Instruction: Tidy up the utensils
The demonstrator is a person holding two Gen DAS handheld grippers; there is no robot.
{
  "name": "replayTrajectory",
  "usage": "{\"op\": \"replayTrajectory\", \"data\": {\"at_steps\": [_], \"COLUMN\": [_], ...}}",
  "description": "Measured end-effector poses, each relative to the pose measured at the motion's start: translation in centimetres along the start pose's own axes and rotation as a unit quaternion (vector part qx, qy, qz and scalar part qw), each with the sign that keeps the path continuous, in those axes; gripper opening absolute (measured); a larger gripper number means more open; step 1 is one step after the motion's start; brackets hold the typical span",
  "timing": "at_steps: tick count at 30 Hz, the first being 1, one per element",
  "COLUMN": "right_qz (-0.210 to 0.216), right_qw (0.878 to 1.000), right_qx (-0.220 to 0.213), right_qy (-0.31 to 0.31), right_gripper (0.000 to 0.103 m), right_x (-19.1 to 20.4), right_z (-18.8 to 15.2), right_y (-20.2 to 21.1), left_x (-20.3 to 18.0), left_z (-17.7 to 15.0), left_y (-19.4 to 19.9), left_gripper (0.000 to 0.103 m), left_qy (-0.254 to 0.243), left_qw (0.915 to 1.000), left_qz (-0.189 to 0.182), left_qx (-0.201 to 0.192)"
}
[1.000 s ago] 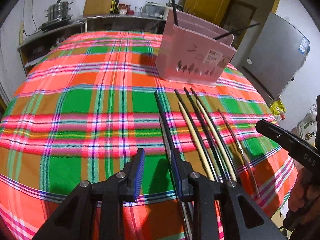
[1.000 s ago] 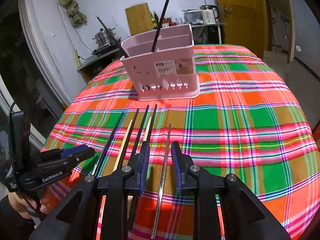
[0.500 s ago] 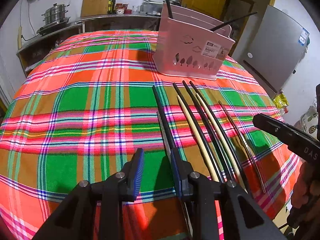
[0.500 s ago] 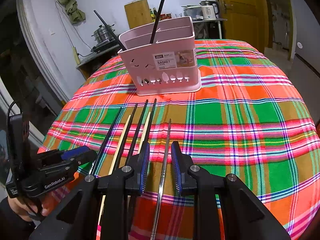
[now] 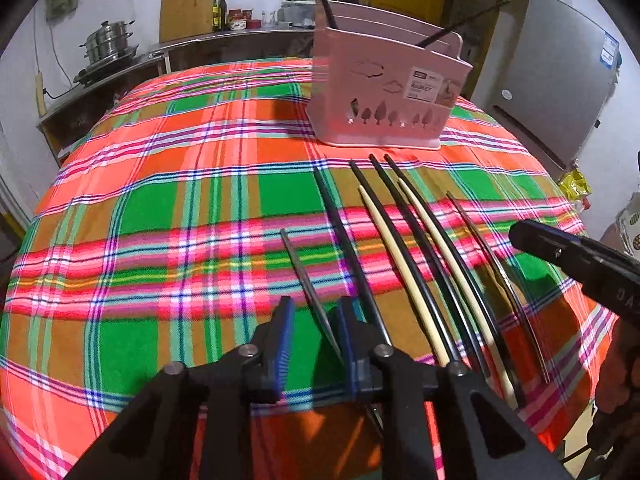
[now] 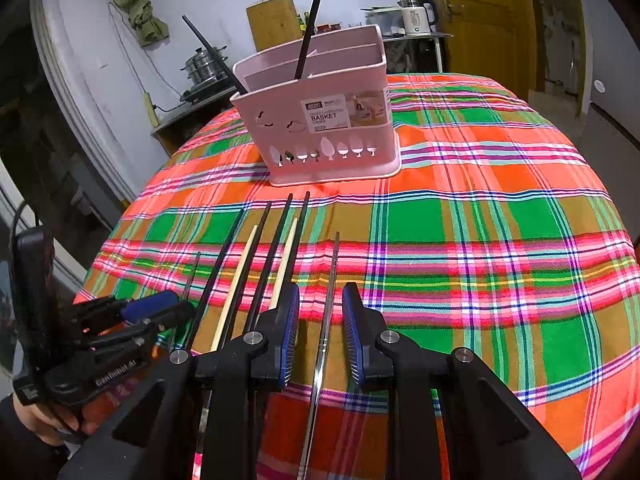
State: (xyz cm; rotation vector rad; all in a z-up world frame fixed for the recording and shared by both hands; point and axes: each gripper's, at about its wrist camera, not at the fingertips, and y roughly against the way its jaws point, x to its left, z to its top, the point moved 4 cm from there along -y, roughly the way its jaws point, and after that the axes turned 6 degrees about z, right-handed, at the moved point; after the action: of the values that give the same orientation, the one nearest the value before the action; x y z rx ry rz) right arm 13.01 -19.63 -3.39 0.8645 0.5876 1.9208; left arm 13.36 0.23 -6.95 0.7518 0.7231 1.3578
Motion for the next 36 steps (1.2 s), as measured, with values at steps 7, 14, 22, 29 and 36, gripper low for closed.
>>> {"op": "replayTrajectory", "data": {"at_steps": [7,14,22,29,36], "right_qz": [-0.012,-0.029,-0.047,-0.044,-0.031], "right_qw": [1.000,0.998,0.996,0.996,0.998], "right_qx": [0.026,0.051,0.066,0.066,0.042], "right_qy": [0.009,0.016,0.031,0.030,0.026], "right_gripper": [0.019,0.018,0.008,0.004,0.004], "right_x": [-0.3,-0.5,-0.2,-0.4,0.0], "right_z": [0.6,1.3,1.9,2.2,3.4], "right_y": [-2.5,-4.7,-5.7,-5.4,-3.5], "left_x": [1.2,2.0,1.2,1.1,1.1], "left_z": [1.4,2.9,3.9,4.1,5.3], "left_y": [-0.9,-2.1,-2.7,-2.8,-0.7], "left_gripper": [0.014,0.014,0.014,0.004,0.004], "left_qy": [0.016,0.059,0.039,0.042,0.038], "left_qw": [0.9993,0.9957,0.9977,0.9974,0.9978], "left_qz": [-0.032,-0.063,-0.040,-0.038,-0.048], "left_qx": [0.012,0.033,0.038,0.045,0.024]}}
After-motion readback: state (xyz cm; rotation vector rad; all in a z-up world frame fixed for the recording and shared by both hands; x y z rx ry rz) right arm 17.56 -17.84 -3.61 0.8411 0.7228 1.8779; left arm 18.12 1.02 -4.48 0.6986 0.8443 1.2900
